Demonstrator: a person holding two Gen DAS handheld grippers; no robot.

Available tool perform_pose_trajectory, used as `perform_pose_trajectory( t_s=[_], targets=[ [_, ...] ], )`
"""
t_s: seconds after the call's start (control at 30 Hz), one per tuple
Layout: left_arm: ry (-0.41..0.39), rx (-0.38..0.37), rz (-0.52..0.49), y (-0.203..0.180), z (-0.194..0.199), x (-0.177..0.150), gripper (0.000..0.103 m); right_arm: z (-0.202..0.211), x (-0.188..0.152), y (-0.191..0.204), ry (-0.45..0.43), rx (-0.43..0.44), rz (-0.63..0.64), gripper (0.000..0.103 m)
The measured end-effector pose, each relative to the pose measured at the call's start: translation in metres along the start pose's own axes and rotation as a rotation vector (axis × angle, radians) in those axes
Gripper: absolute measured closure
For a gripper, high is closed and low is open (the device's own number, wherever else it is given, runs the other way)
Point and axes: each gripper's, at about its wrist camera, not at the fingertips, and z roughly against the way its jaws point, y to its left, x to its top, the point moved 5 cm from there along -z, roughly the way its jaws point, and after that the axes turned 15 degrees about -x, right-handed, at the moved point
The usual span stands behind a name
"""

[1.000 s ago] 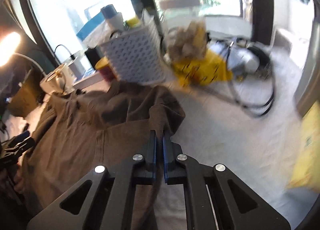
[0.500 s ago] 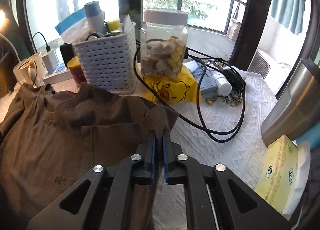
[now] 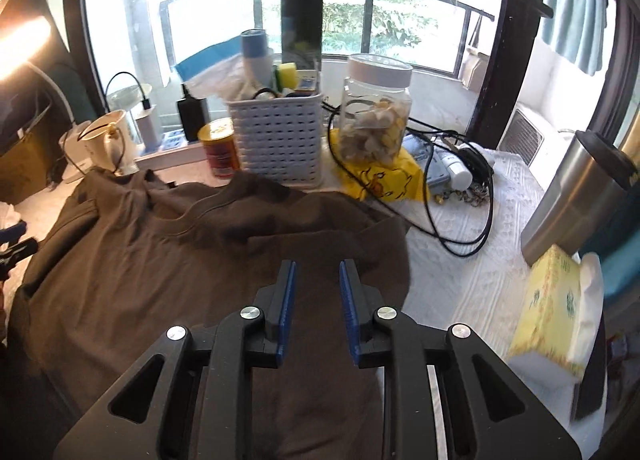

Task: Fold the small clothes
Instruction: 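Grasp the opposite side edge of the shirt with the left tool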

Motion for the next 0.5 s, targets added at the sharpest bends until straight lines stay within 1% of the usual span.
perform_pose_trajectory(
  t_s=[0.03,0.1,0.17,0.2,0.27,0.3,0.33,0.4,0.43,0.47,0.5],
  targets=[
    [0.013,-0.008,-0.014,0.003,-0.003,0.0,0.008,0.002,-0.002,0.002,0.003,0.001,-0.005,0.079],
    [0.035,-0.034,-0.029,0.01,-0.009,0.0,0.012,0.007,-0.007,0.007,0.012,0.002,-0.014,0.079],
    [0.059,-0.063,-0.013,0.019,-0.016,-0.002,0.026,0.011,-0.013,0.012,0.02,0.003,-0.021,0.079],
    [0.071,-0.074,-0.004,0.022,-0.019,-0.004,0.031,0.012,-0.016,0.015,0.026,0.005,-0.021,0.079],
    [0.104,-0.102,0.006,0.027,-0.025,-0.009,0.049,0.015,-0.02,0.02,0.034,0.006,-0.016,0.079],
    [0.122,-0.116,0.009,0.028,-0.028,-0.013,0.054,0.016,-0.022,0.022,0.037,0.006,-0.013,0.079],
    [0.128,-0.126,0.013,0.028,-0.028,-0.015,0.062,0.017,-0.024,0.024,0.04,0.006,-0.009,0.079],
    [0.115,-0.145,0.013,0.027,-0.024,-0.018,0.072,0.019,-0.025,0.027,0.041,0.007,-0.005,0.079],
    [0.11,-0.158,0.017,0.026,-0.021,-0.019,0.081,0.02,-0.025,0.028,0.04,0.008,-0.003,0.079],
    [0.1,-0.165,0.023,0.026,-0.018,-0.019,0.085,0.02,-0.025,0.028,0.039,0.008,-0.002,0.079],
    [0.089,-0.16,0.028,0.026,-0.016,-0.019,0.086,0.021,-0.025,0.03,0.038,0.01,-0.001,0.079]
  ],
)
